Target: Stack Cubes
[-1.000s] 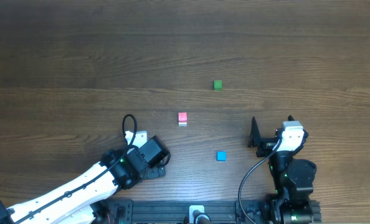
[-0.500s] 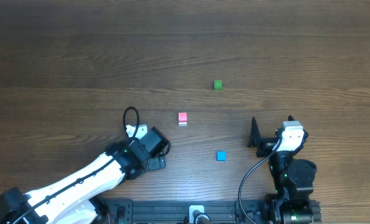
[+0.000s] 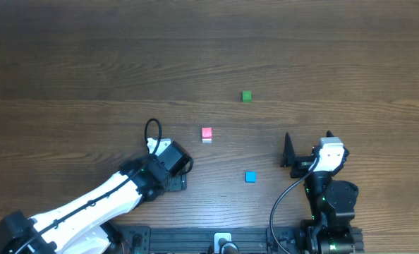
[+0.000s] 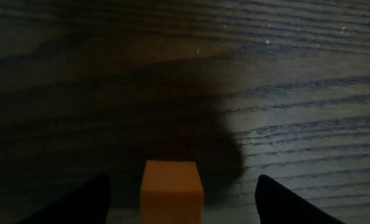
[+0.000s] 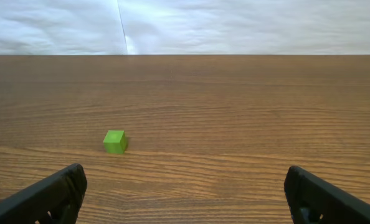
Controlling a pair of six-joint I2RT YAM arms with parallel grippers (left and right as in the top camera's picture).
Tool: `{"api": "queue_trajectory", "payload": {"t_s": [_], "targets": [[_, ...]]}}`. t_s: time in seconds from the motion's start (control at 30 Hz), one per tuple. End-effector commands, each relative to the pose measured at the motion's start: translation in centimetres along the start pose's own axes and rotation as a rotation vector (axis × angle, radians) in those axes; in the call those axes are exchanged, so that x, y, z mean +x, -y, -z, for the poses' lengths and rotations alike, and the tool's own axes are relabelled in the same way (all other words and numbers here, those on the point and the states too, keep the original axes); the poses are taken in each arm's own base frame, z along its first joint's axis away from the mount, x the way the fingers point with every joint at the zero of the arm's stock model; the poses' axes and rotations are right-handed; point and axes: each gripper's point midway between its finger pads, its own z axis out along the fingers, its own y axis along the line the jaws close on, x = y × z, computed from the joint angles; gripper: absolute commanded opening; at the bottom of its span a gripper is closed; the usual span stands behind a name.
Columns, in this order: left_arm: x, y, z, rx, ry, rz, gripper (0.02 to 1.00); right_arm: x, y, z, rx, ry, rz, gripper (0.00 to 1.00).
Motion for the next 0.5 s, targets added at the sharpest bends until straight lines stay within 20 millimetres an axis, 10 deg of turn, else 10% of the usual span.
{"api": "queue_trajectory", "payload": {"t_s": [0.03, 0.5], "targets": [[0.11, -0.47, -0.5, -0.024, -0.005, -0.028, 0.695, 0.22, 0.15, -0.03, 0.006, -0.002, -0.003, 0.993], [0.14, -0.42, -0.54, -0.022, -0.007, -0.028, 0.364, 0.22, 0.15, -0.03, 0.006, -0.002, -0.004, 0.993]]}}
